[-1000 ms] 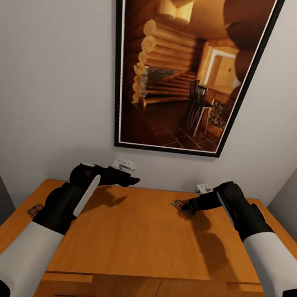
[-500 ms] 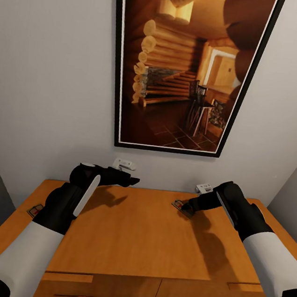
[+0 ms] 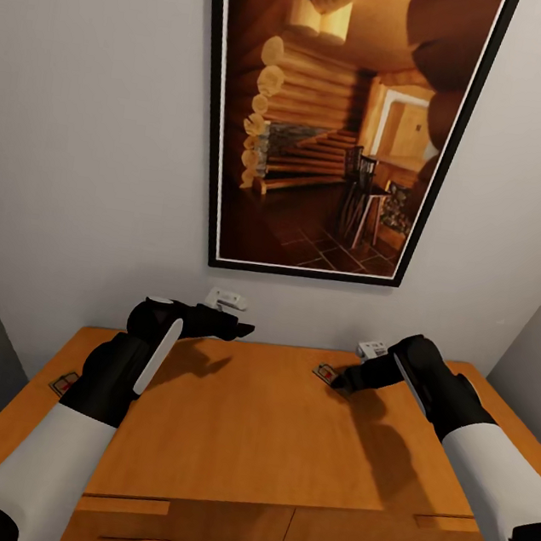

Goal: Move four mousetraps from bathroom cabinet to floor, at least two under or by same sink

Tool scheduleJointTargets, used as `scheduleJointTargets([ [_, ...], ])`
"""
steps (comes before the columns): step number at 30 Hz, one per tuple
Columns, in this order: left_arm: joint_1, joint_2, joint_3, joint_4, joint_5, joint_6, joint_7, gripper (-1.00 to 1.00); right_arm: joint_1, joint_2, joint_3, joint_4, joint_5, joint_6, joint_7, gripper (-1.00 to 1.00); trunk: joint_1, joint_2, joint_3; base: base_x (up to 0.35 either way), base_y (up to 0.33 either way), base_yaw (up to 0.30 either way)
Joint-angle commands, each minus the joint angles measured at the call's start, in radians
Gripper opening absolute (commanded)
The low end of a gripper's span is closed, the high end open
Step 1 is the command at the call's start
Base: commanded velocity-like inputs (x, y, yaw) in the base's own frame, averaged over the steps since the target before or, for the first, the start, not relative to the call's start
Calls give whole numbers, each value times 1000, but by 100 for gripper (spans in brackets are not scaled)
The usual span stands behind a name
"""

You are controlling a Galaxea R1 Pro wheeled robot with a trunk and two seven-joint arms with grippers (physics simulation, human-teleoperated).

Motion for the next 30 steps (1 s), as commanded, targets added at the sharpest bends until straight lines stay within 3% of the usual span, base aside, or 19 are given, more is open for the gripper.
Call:
scheduleJointTargets([
  [1, -1, 0, 0, -1, 6, 6, 2, 100, 0, -1, 3, 9, 11, 3, 7, 100, 0, -1, -1, 0, 0, 0],
  [30, -1, 0, 0, -2, 5, 5, 3, 100, 0, -1, 5, 34, 11, 3, -4, 100, 0, -1, -1, 0, 0, 0],
])
